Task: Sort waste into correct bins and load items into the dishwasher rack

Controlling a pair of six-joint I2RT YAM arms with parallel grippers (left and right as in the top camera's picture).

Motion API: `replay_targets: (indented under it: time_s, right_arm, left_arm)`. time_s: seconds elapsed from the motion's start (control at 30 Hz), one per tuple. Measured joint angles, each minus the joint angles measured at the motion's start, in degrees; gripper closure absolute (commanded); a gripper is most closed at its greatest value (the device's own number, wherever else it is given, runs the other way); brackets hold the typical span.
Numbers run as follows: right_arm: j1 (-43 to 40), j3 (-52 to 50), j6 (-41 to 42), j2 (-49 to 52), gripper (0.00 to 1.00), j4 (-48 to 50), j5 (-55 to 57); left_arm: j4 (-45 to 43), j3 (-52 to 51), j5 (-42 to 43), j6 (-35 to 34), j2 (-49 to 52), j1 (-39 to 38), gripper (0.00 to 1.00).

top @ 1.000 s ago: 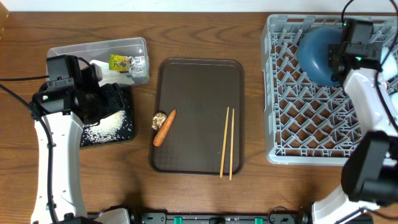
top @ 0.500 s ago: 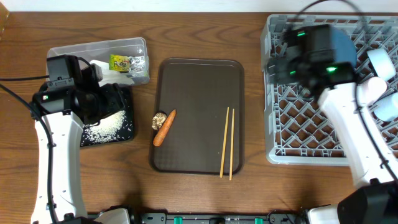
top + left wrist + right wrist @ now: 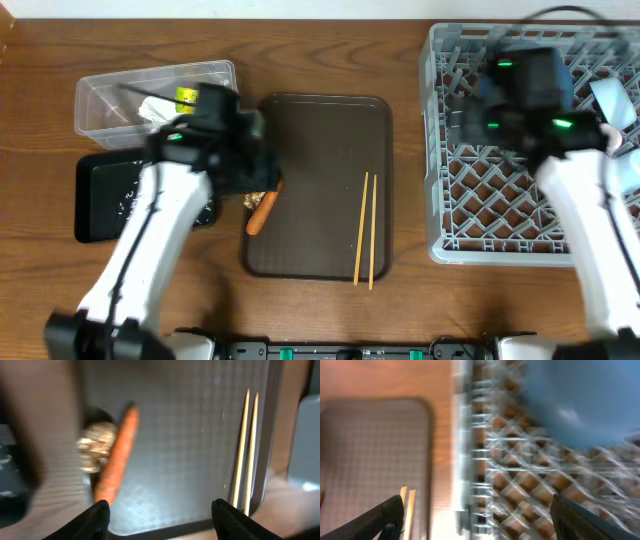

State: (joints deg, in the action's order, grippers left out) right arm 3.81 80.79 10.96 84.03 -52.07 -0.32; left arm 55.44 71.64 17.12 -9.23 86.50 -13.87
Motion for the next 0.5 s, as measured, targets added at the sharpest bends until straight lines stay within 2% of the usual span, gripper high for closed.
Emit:
replay_targets:
  time_s: [0.23, 0.5]
  right_arm:
    - [-12.11, 0.0, 0.48, -4.26, 0.11, -7.52, 1.18]
    - [-16.02, 0.0, 0.59, -4.04, 0.09, -10.01, 1.38]
  left_arm:
    - [-0.09, 0.0, -0.98, 0.26, 11.54, -10.69, 0.34]
    - [-2.21, 0.0, -0.98, 0.28, 15.13, -21.68, 0.33]
